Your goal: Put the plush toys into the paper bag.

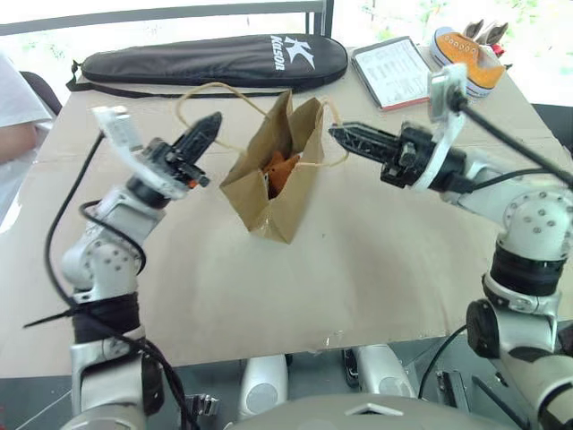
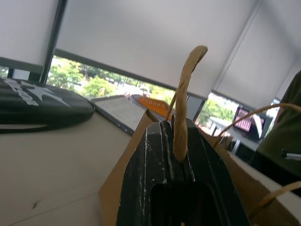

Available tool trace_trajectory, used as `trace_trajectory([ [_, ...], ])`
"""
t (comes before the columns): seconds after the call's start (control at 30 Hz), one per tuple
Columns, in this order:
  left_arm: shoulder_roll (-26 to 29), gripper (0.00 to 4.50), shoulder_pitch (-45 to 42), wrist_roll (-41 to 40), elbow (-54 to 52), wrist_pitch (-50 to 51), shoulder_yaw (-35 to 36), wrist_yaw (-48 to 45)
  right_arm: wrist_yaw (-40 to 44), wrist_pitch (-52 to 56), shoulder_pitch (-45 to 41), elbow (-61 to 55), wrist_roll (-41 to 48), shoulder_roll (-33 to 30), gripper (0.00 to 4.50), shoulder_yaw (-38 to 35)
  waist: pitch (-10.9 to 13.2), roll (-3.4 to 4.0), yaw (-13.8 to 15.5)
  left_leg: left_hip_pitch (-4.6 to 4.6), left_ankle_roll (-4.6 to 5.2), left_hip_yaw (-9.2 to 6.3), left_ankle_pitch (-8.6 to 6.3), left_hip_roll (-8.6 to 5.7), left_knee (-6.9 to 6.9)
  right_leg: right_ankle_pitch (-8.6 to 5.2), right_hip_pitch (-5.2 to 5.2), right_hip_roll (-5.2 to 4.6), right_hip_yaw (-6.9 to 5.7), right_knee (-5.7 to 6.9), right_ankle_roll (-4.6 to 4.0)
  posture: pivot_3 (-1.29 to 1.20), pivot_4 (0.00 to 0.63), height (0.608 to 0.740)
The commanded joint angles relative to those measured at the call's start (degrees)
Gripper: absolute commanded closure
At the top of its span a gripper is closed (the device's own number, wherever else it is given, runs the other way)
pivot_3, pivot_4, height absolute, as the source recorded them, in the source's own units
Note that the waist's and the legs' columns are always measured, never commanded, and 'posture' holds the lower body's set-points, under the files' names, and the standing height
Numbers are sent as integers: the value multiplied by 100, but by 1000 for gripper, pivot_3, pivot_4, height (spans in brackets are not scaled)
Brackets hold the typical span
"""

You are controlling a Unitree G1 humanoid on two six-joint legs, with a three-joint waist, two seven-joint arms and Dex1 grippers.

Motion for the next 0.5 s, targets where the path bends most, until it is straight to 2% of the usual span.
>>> trace_trajectory([
  [0.03,207,4500,-120,823,347,-361,-443,-531,149,-381,202,-351,-599,-294,4456,486,1,2,-32,0,0,4,0,0,0,0,-2,0,5,0,0,0,150,740],
  [0.13,134,4500,-441,761,602,-373,-263,-652,183,-607,232,-417,-770,-384,4456,528,3,1,-37,-8,0,8,0,4,-3,0,-16,1,7,4,0,0,150,740],
  [0.2,253,4500,-626,547,740,-221,-134,-1066,276,-825,196,-483,-838,-479,4456,417,4,0,-12,-9,0,0,0,5,-3,0,-17,4,2,11,0,0,150,740],
  [0.23,337,4500,-694,489,793,-157,-91,-1264,345,-854,196,-567,-785,-557,3921,349,4,0,-9,-10,0,-1,0,5,-3,0,-17,4,1,11,0,0,150,740],
  [0.27,457,4147,-746,417,822,-34,-60,-1477,458,-868,228,-706,-772,-742,3686,296,4,0,-9,-10,0,0,0,5,-2,0,-17,4,1,11,1,0,150,740],
  [0.3,562,3778,-760,381,843,83,-13,-1585,592,-839,303,-886,-752,-995,3264,245,5,2,-9,-10,0,4,0,4,-2,0,-17,2,3,9,1,0,150,740],
  [0.33,657,3562,-745,351,844,216,40,-1639,700,-772,394,-1039,-674,-1232,2848,162,5,2,-8,-12,0,4,0,4,-3,0,-17,0,3,6,1,0,150,740],
  [0.37,742,3499,-705,324,828,316,93,-1683,806,-686,491,-1167,-560,-1458,2687,76,5,2,-5,-12,0,5,-1,4,-3,-1,-16,-2,3,3,2,0,150,740],
  [0.4,809,2903,-654,302,805,388,154,-1691,929,-613,589,-1283,-441,-1663,2211,-3,5,1,4,-12,1,5,-1,4,-3,-1,-15,-2,2,1,2,0,150,740],
  [0.43,892,2567,-578,246,757,495,246,-1721,1016,-529,688,-1386,-238,-1856,2123,-131,5,0,4,-11,1,5,-1,3,-5,-1,-14,-4,2,-3,2,0,150,740],
  [0.5,1051,1614,-397,156,628,648,427,-1854,1066,-375,815,-1492,180,-2145,2123,-402,5,0,-5,-9,1,4,-1,3,-7,-1,-12,-4,2,-3,2,0,150,740],
])
